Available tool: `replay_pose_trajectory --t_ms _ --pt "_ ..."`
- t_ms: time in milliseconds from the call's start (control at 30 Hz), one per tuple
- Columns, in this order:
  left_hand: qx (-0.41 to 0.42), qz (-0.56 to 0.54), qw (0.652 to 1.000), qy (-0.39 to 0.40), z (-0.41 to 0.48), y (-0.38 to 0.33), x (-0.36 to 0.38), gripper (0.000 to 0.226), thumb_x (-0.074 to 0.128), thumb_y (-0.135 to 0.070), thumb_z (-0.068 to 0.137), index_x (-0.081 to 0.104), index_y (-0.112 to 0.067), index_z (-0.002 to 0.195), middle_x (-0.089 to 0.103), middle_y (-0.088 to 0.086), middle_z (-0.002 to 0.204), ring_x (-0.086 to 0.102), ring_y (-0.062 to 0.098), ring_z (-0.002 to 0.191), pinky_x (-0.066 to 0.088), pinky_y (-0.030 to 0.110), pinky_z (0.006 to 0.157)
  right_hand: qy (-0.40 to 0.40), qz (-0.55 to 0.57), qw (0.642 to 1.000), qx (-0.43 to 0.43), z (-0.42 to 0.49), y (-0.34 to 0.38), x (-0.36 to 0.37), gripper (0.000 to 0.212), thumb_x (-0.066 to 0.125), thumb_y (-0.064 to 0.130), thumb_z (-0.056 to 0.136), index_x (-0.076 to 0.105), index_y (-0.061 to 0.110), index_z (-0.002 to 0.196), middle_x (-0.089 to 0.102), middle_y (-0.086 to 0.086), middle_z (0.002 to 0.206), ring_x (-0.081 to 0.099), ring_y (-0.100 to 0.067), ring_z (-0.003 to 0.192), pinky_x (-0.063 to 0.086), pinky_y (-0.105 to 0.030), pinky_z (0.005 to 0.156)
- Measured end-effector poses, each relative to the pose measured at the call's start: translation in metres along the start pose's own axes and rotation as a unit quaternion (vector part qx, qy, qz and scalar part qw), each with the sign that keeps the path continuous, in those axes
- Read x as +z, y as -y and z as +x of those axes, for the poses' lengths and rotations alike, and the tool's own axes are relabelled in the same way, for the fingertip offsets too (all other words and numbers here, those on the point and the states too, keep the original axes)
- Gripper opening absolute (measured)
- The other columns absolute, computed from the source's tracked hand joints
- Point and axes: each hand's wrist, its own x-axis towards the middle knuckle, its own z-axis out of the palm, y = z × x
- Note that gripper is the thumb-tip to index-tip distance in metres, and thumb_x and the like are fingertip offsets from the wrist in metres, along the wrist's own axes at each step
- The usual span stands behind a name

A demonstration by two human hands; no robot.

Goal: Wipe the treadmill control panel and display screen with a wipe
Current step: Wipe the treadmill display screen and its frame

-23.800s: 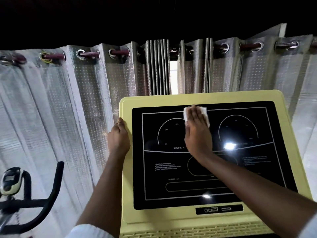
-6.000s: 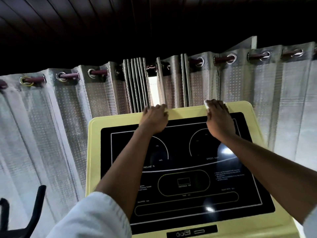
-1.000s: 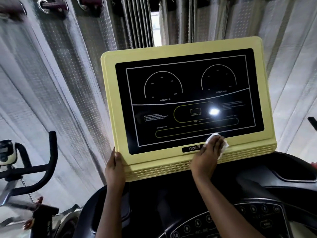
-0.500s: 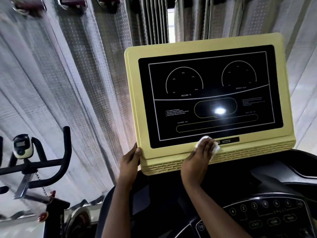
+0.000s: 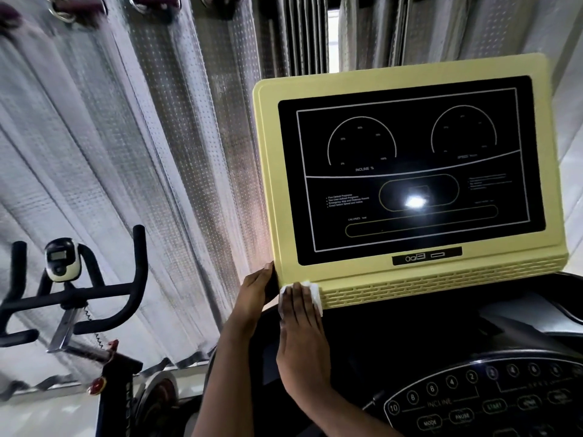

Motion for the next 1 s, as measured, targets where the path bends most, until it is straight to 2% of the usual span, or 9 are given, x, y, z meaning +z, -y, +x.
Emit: replay_pose_trajectory --t_ms 167,267,333,400,467,600,700,833,1000 --pt "0.017 -0.001 1.000 -0.018 -0.003 0.004 0.004 0.049 0.049 -0.046 0.098 0.069 -0.006 0.117 0.069 0.021 0.118 0.065 0.032 0.116 0.047 0.048 0.104 -0.008 -0.012 1.000 -0.013 -0.001 -0.001 -0.010 0.060 0.035 0.025 0.102 0.016 0.021 0.158 0.012 0.002 0.166 0.007 -0.013 0.154 0.013 -0.033 0.121" --pt "0.028 -0.002 0.997 -0.076 -0.003 0.011 0.013 0.034 0.046 -0.036 0.104 0.071 -0.015 0.111 0.074 0.009 0.105 0.069 0.032 0.105 0.056 0.049 0.092 -0.037 -0.001 0.996 0.086 0.002 -0.019 -0.020 0.061 0.034 0.028 0.101 0.014 0.020 0.158 0.008 0.004 0.166 0.003 -0.011 0.154 0.011 -0.032 0.124" --pt "0.040 0.039 0.993 -0.102 -0.002 0.016 0.020 0.036 0.044 -0.047 0.101 0.070 -0.023 0.112 0.074 0.004 0.103 0.070 0.029 0.100 0.058 0.052 0.086 -0.053 0.007 0.990 0.133 0.005 -0.023 -0.023 0.062 0.034 0.027 0.100 0.014 0.017 0.158 0.008 0.002 0.167 -0.001 -0.011 0.154 0.011 -0.033 0.125" --pt "0.058 0.092 0.986 -0.123 -0.002 0.023 0.023 0.042 0.044 -0.057 0.096 0.068 -0.028 0.114 0.074 -0.002 0.098 0.069 0.025 0.096 0.057 0.046 0.084 -0.030 0.010 0.996 0.082 0.003 -0.022 -0.023 0.062 0.035 0.026 0.101 0.012 0.017 0.159 0.006 0.002 0.167 -0.003 -0.010 0.154 0.011 -0.033 0.125" --pt "0.086 0.148 0.973 -0.158 -0.004 0.026 0.028 0.037 0.045 -0.051 0.098 0.066 -0.024 0.111 0.071 -0.003 0.085 0.066 0.022 0.082 0.051 0.032 0.070 -0.019 0.007 0.999 0.043 0.002 -0.027 -0.023 0.059 0.034 0.028 0.103 0.015 0.019 0.158 0.009 0.004 0.167 -0.001 -0.009 0.154 0.011 -0.033 0.125" --pt "0.120 0.227 0.941 -0.221 -0.015 0.024 0.048 0.032 0.039 -0.035 0.105 0.061 -0.015 0.114 0.060 -0.004 0.068 0.054 0.011 0.060 0.033 0.017 0.049 -0.094 0.026 0.979 0.177 0.011 -0.046 -0.032 0.062 0.037 0.028 0.102 0.017 0.011 0.157 0.014 -0.004 0.166 0.004 -0.015 0.154 0.016 -0.038 0.125" --pt "0.136 0.226 0.926 -0.269 -0.017 0.025 0.060 0.032 0.036 -0.031 0.107 0.060 -0.010 0.108 0.056 -0.002 0.063 0.050 0.012 0.056 0.033 0.017 0.047 -0.079 0.020 0.989 0.120 0.011 -0.057 -0.036 0.058 0.033 0.030 0.103 0.021 0.012 0.157 0.016 -0.003 0.165 0.004 -0.013 0.154 0.013 -0.035 0.126" --pt "0.145 0.203 0.918 -0.307 -0.017 0.024 0.076 0.032 0.032 -0.031 0.107 0.056 -0.010 0.105 0.058 0.000 0.073 0.054 0.018 0.065 0.032 0.031 0.055 -0.148 0.042 0.958 0.244 0.031 -0.082 -0.048 0.061 0.027 0.034 0.101 0.025 0.004 0.155 0.021 -0.011 0.164 0.011 -0.023 0.154 0.016 -0.040 0.125" --pt "0.164 0.209 0.905 -0.333 -0.017 0.025 0.085 0.029 0.032 -0.027 0.107 0.054 -0.010 0.099 0.055 -0.004 0.071 0.051 0.006 0.064 0.029 0.022 0.053 -0.122 0.001 0.966 0.229 0.034 -0.105 -0.061 0.065 0.027 0.038 0.101 0.021 0.003 0.155 0.019 -0.014 0.163 0.011 -0.024 0.154 0.011 -0.039 0.126"
